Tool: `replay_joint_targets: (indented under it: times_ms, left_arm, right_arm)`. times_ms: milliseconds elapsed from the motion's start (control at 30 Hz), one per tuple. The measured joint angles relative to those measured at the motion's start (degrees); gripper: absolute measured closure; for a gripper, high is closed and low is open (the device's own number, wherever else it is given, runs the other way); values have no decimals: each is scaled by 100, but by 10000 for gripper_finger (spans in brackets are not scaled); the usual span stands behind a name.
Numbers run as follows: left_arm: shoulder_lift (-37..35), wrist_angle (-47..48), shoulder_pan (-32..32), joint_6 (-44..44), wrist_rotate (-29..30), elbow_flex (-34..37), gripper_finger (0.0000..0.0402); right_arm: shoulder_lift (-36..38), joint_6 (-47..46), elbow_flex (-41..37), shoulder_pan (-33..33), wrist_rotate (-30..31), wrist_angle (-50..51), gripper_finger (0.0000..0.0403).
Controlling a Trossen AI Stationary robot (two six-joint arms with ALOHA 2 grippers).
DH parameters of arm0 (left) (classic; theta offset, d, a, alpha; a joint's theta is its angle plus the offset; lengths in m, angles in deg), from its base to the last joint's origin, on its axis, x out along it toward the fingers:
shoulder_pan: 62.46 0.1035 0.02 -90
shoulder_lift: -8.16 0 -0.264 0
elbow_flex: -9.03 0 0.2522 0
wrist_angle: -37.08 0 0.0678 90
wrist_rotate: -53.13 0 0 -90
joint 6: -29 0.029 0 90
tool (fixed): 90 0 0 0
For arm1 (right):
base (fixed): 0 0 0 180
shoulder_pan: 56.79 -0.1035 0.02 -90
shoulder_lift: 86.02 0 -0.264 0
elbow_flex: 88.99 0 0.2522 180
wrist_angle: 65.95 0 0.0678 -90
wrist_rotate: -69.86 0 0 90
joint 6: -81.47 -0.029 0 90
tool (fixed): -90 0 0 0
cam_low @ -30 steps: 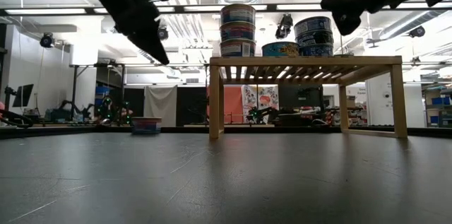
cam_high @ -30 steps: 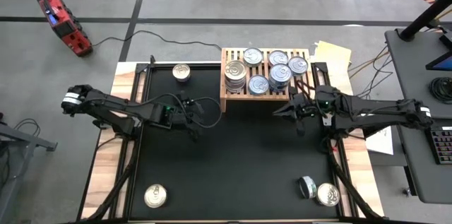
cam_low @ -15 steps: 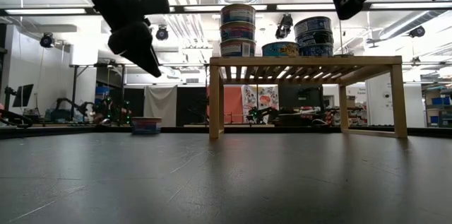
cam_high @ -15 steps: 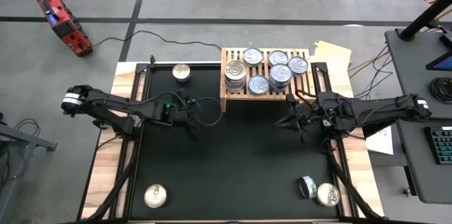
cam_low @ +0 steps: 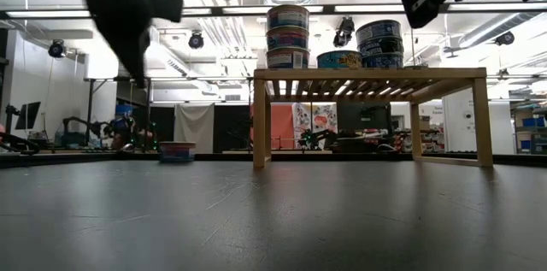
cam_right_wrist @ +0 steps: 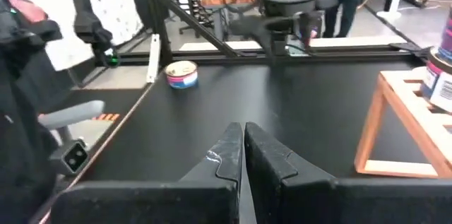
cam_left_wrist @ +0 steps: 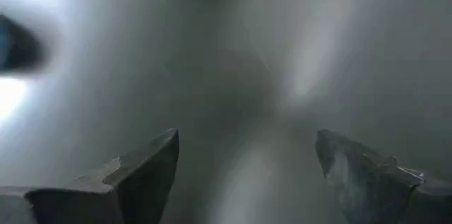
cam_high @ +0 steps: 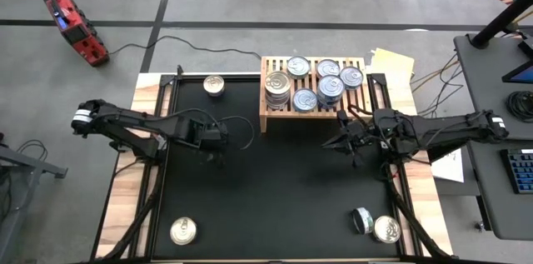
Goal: Stack canned seafood by type on shelf
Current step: Put the blue-pink tuna can on the shelf
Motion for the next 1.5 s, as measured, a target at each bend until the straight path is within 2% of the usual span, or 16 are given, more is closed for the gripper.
replay_joint_targets:
  times_ms: [100, 300, 500, 733, 967, 1233, 1500]
  left_arm:
    - [-6, 336, -249, -193, -400, 72, 86]
    - [-6, 785, -906, -442, -259, 208, 86]
    - [-37, 820, -1779, -764, -210, 208, 86]
    - [-50, 773, -2769, -2176, -220, 208, 86]
    - [-48, 379, -3458, -3846, -816, 205, 86]
    - [-22, 92, -4053, -4736, -1225, 208, 91]
    - [387, -58, -4842, -5538, -1613, 223, 93]
  right_arm:
    - [-79, 31, -1, 2, 175, 0, 394]
    - [-252, -295, 20, 2, 418, -110, 394]
    - [-510, -541, 20, 2, 429, -418, 394]
    - [-875, -571, 20, 2, 427, -791, 394]
    - [-1049, -519, 23, 2, 423, -895, 394]
    - [-1047, -421, 23, 2, 405, -866, 394]
    - [-1047, -366, 7, 0, 392, -819, 394]
